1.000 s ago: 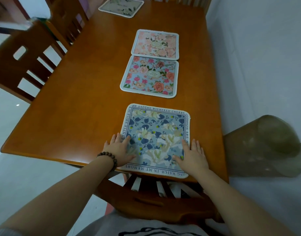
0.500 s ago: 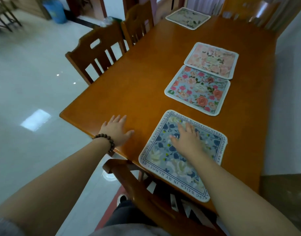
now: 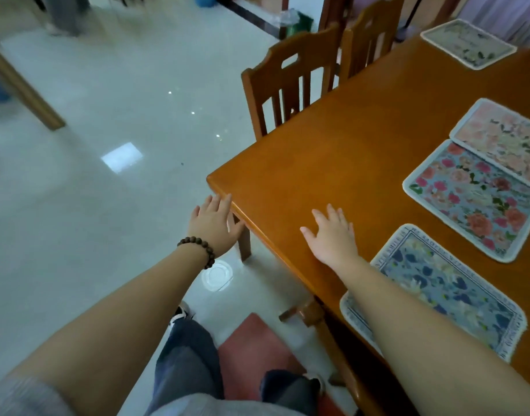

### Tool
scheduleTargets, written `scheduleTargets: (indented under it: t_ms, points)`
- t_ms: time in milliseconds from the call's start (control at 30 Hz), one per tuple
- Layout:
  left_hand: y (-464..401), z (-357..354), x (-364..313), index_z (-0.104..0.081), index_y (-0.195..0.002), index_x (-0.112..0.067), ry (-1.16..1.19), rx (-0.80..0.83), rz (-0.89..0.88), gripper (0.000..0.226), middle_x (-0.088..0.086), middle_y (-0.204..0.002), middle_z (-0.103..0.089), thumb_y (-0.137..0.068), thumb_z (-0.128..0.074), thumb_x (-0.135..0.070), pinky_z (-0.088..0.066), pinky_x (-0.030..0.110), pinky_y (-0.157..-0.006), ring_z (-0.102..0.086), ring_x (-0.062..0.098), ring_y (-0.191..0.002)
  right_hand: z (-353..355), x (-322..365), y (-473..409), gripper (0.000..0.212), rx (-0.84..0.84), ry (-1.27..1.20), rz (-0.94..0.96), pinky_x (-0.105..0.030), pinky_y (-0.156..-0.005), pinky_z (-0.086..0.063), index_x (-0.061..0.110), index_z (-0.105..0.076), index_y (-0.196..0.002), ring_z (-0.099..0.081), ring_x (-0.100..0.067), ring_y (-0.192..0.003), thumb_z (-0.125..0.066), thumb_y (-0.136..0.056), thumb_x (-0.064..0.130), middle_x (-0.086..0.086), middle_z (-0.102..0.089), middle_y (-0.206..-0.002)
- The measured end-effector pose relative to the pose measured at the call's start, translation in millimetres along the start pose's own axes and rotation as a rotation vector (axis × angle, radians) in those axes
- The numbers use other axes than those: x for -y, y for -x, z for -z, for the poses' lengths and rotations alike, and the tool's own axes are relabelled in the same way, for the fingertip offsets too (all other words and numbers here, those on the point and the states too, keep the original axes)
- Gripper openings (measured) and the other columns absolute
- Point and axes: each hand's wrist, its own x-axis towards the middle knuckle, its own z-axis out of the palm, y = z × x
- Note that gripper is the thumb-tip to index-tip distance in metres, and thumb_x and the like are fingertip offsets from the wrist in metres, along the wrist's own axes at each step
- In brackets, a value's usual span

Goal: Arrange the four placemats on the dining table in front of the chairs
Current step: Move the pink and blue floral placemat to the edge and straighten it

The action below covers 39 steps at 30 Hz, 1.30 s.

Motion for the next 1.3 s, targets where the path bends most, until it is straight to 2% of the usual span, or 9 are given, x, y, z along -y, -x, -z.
scheduleTargets:
  t_ms: [100,267,467,867,1067,1300]
  points:
    - [-37,-3,47,-0.009,-0.151,-0.023,0.003,0.022,-0.045,0.072,0.006,-0.158,-0.016,-0.092,-0.031,-0.059,-0.011,0.046,-0.117,-0.011,0.026,-0.145,-6,54,-31,0.065,-0.008,0.03,-0.028,-0.051,-0.117,-0.011,0.027,-0.021,-0.15,-0.003,-0.03,-0.146,-0.033,-0.094,0.059,-0.008,-0.01,-0.16]
    - [-108,9,107,-0.006,-0.151,-0.024,-0.027,0.099,-0.218,0.073,0.005,-0.159,-0.012,-0.092,-0.027,-0.06,-0.008,0.046,-0.116,-0.008,0.025,-0.145,-10,138,-73,0.064,0.0,0.004,-0.163,-0.051,-0.117,-0.011,0.025,-0.021,-0.15,-0.003,-0.029,-0.146,-0.031,-0.095,0.057,-0.008,-0.011,-0.159]
    - [-181,50,129,-0.006,-0.151,-0.026,-0.075,0.111,-0.369,0.075,0.005,-0.159,-0.01,-0.091,-0.032,-0.063,-0.007,0.046,-0.115,-0.008,0.027,-0.145,2,192,-96,0.064,-0.045,-0.071,-0.342,-0.05,-0.117,-0.01,0.025,-0.023,-0.15,-0.006,-0.028,-0.146,-0.034,-0.095,0.056,-0.007,-0.014,-0.159]
    - [-298,66,47,-0.007,-0.151,-0.025,-0.049,0.167,-0.831,0.074,0.007,-0.159,-0.011,-0.092,-0.038,-0.057,-0.008,0.042,-0.116,-0.008,0.026,-0.145,35,182,-167,0.061,-0.189,-0.233,-0.658,-0.048,-0.117,-0.012,0.02,-0.025,-0.149,-0.007,-0.027,-0.146,-0.036,-0.097,0.049,-0.01,-0.017,-0.158]
    - [-399,77,-29,-0.007,-0.151,-0.025,-0.109,0.191,-1.069,0.074,0.006,-0.159,-0.009,-0.092,-0.04,-0.055,-0.008,0.04,-0.115,-0.006,0.025,-0.146,33,145,-244,0.059,-0.284,-0.336,-0.822,-0.048,-0.117,-0.013,0.017,-0.027,-0.149,-0.008,-0.028,-0.146,-0.038,-0.098,0.046,-0.013,-0.018,-0.157]
    - [-492,109,-110,-0.006,-0.151,-0.025,-0.224,0.276,-1.303,0.074,0.007,-0.159,-0.007,-0.092,-0.041,-0.054,-0.009,0.042,-0.116,-0.004,0.025,-0.146,53,120,-307,0.062,-0.173,-0.396,-1.022,-0.049,-0.117,-0.014,0.015,-0.025,-0.148,-0.009,-0.029,-0.146,-0.033,-0.098,0.049,-0.013,-0.019,-0.157]
